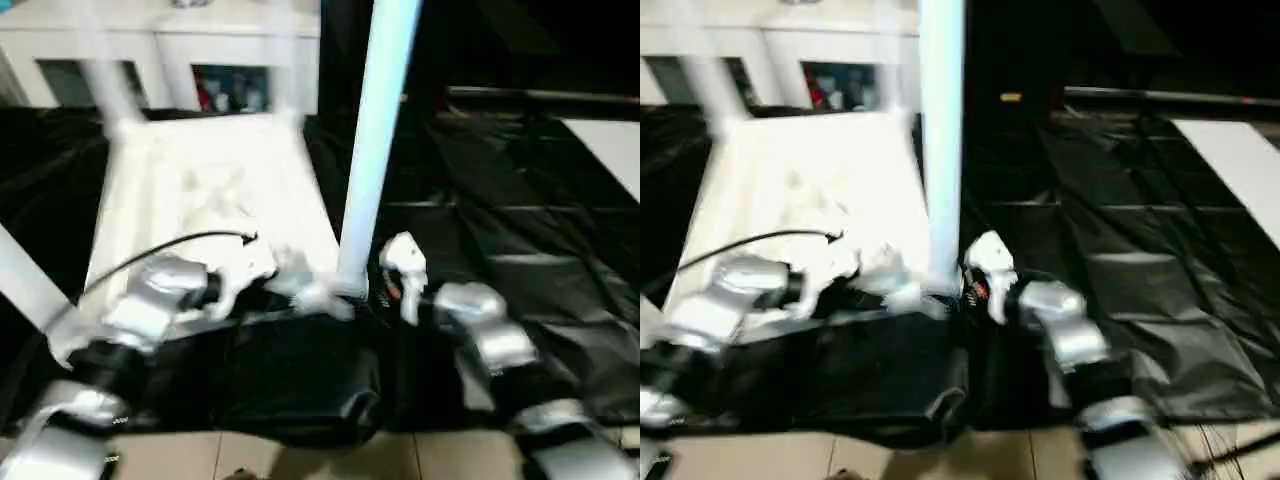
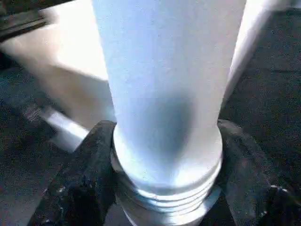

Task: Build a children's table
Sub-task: Rotate leg to tighten

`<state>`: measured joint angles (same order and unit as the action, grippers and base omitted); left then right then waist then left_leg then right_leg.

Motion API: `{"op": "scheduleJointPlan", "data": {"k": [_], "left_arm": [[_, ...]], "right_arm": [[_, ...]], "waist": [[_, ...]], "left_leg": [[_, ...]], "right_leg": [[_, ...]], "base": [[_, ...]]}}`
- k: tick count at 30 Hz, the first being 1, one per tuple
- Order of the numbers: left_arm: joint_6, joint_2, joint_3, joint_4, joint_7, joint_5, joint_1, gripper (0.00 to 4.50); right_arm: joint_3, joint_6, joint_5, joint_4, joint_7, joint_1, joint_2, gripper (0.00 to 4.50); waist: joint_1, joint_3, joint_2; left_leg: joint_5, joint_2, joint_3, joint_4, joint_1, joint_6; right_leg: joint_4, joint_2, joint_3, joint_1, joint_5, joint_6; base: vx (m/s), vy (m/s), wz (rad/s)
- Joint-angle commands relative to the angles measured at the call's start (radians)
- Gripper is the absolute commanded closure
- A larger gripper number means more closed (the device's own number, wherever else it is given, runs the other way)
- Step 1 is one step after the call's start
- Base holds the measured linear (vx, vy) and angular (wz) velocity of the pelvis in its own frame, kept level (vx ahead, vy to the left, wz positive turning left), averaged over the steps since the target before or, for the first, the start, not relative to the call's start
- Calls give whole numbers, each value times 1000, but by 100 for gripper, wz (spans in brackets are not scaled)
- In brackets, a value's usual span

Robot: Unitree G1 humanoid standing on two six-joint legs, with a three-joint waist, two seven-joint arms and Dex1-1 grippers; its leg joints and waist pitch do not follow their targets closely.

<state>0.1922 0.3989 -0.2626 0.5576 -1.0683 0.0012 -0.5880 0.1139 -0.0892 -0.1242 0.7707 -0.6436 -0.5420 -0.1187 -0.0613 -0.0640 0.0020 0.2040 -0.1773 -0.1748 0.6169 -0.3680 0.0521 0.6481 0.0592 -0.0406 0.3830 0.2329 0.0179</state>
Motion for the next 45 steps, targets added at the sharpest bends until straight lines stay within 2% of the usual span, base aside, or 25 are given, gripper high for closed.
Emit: {"op": "scheduleJointPlan", "data": {"k": [1, 2, 3, 4, 5, 6, 10, 14, 15, 17, 20, 21, 24, 25, 27, 31, 33, 36, 38, 40, 45], "left_arm": [[14, -45, -25, 39, 39, 12, -10, 450], [11, -66, -23, 68, 70, 19, -24, 450], [9, -71, -23, 76, 78, 21, -27, 450], [-1, -99, -19, 118, 114, 31, -47, 450], [-1, -99, -19, 118, 114, 31, -47, 450], [-8, -122, -17, 146, 134, 38, -63, 450], [-15, -135, -18, 163, 138, 40, -75, 450], [-27, -126, -29, 166, 118, 49, -73, 450], [-33, -124, -30, 171, 115, 51, -74, 450], [-40, -116, -33, 168, 98, 54, -69, 450], [-45, -108, -37, 160, 82, 56, -63, 450], [-47, -104, -39, 154, 73, 56, -59, 450], [-45, -76, -46, 112, 21, 45, -36, 450], [-42, -71, -47, 104, 11, 42, -32, 450], [-68, -51, -55, 80, -39, 32, -16, 450], [-107, 10, -74, 36, -161, 14, 19, 450], [-110, 41, -81, 8, -225, -1, 35, 450], [-91, 79, -86, -56, -321, -39, 55, 450], [-60, 106, -99, -97, -367, -50, 63, 450], [-54, 123, -109, -116, -390, -50, 67, 450], [-94, 132, -107, -90, -385, -28, 55, 450]], "right_arm": [[-29, 17, 20, 41, 183, -25, 37, 183], [-27, 16, 46, 69, 273, -40, 62, 183], [-27, 15, 52, 77, 295, -44, 68, 183], [-24, 12, 91, 117, 416, -69, 103, 183], [-24, 12, 91, 117, 416, -69, 103, 183], [-33, 9, 104, 146, 501, -90, 144, 183], [-28, 22, 118, 159, 550, -99, 182, 183], [-46, 6, 69, 133, 469, -82, 197, 183], [-50, -5, 65, 128, 462, -80, 195, 113], [-69, -26, 48, 97, 443, -67, 171, 113], [-76, -26, 43, 67, 421, -57, 146, 71], [-75, -23, 40, 51, 404, -51, 133, 69], [-46, 8, 11, -62, 196, -8, 52, 62], [-35, 13, 8, -83, 152, 2, 35, 62], [-1, 15, 0, -141, 20, 33, -25, 62], [61, 19, -44, -248, -251, 101, -159, 62], [77, 33, -67, -286, -346, 122, -202, 62], [86, 54, -87, -317, -440, 133, -239, 62], [90, 56, -85, -314, -466, 126, -249, 62], [96, 55, -82, -312, -482, 118, -258, 62], [124, 58, -75, -313, -540, 105, -273, 62]], "waist": [[-6, 64, 7], [-2, 62, 9], [-3, 61, 9], [-1, 59, 8], [0, 59, 9], [-1, 58, 7], [-1, 58, 7], [-1, 56, 9], [-1, 55, 8], [-1, 57, 10], [-6, 63, 9], [-10, 64, 8], [-22, 71, 10], [-24, 69, 6], [-28, 70, 8], [-34, 67, 10], [-37, 62, 13], [-38, 61, 12], [-40, 62, 16], [-41, 62, 14], [-42, 65, 15]], "left_leg": [[148, -53, 22, -88, 11, 3], [135, -51, 20, -87, 10, 3], [140, -51, 21, -88, 12, 5], [147, -50, 21, -89, 11, 5], [151, -49, 20, -90, 11, 8], [158, -51, 22, -92, 12, 9], [155, -51, 21, -95, 11, 2], [168, -54, 22, -97, 10, -5], [174, -54, 22, -98, 10, -5], [179, -56, 22, -98, 12, -4], [115, -56, 19, -94, 13, -24], [89, -55, 18, -91, 12, -38], [33, -57, 18, -84, 12, -83], [27, -55, 17, -84, 10, -92], [25, -57, 18, -82, 8, -107], [74, -62, 19, -86, 9, -101], [113, -64, 18, -89, 10, -90], [136, -66, 18, -92, 11, -74], [122, -66, 17, -91, 12, -72], [120, -65, 18, -92, 12, -71], [94, -62, 18, -89, 12, -71]], "right_leg": [[-79, 92, 50, -43, 41, 271], [-79, 90, 50, -39, 26, 271], [-81, 91, 50, -41, 29, 270], [-82, 90, 51, -39, 42, 267], [-84, 91, 52, -38, 51, 264], [-86, 92, 52, -39, 64, 258], [-85, 91, 53, -40, 51, 242], [-87, 93, 53, -40, 43, 242], [-88, 93, 54, -40, 49, 241], [-87, 94, 54, -39, 49, 244], [-78, 92, 52, -43, -55, 256], [-75, 91, 51, -45, -100, 259], [-65, 91, 48, -49, -208, 265], [-66, 88, 46, -50, -222, 265], [-64, 91, 45, -50, -240, 269], [-71, 90, 42, -52, -178, 271], [-75, 88, 42, -49, -120, 278], [-79, 91, 43, -47, -57, 285], [-78, 91, 43, -43, -61, 297], [-78, 91, 43, -43, -56, 297], [-75, 89, 42, -45, -87, 298]], "base": [[0, 0, 0], [0, 0, 0], [0, 0, 0], [0, 0, 0], [0, 0, 0], [0, 0, 0], [0, 0, 0], [0, 0, 0], [0, 0, 0], [0, 0, 0], [0, 0, 0], [0, 0, 0], [0, 0, 0], [0, 0, 0], [0, 0, 0], [0, 0, 0], [0, 0, 0], [0, 0, 0], [0, 0, 0], [0, 0, 0], [0, 0, 0]]}}
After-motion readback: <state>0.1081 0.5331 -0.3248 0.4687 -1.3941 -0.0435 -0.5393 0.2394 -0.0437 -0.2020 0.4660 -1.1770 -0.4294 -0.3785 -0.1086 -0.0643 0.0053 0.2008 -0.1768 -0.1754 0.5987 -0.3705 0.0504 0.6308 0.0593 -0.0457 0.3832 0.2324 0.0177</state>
